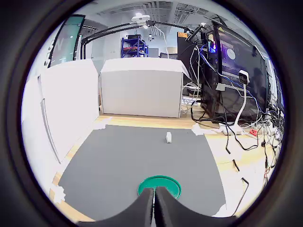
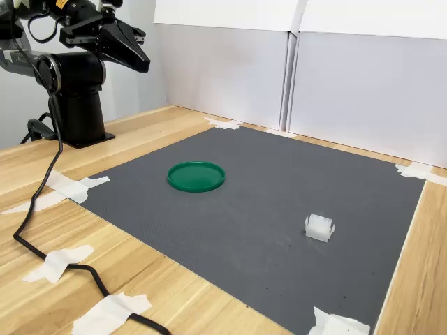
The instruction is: Grasp a white terminal and put it on the green lid.
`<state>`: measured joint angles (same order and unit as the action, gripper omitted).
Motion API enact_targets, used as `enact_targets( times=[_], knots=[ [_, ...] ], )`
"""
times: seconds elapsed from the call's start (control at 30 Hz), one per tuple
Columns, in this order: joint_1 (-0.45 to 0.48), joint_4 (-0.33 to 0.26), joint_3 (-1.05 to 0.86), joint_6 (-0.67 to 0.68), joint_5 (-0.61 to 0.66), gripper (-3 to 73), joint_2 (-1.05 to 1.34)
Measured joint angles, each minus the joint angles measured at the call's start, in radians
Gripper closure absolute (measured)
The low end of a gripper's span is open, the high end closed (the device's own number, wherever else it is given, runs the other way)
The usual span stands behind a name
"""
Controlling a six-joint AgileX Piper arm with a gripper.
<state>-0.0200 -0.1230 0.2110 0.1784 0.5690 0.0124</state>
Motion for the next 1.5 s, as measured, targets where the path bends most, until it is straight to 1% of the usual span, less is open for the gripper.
enact_targets(
  times=[0.93, 1.1, 1.27, 1.4, 1.5],
  knots=[
    [0.000, 0.000, 0.012, 0.000, 0.001, 71.1, -0.011],
    [0.000, 0.000, 0.087, 0.000, 0.000, 71.1, -0.085],
    [0.000, 0.000, 0.193, 0.000, 0.011, 71.1, -0.218],
    [0.000, 0.000, 0.290, 0.003, 0.047, 71.1, -0.359],
    [0.000, 0.001, 0.371, 0.028, 0.106, 71.1, -0.473]
  ],
)
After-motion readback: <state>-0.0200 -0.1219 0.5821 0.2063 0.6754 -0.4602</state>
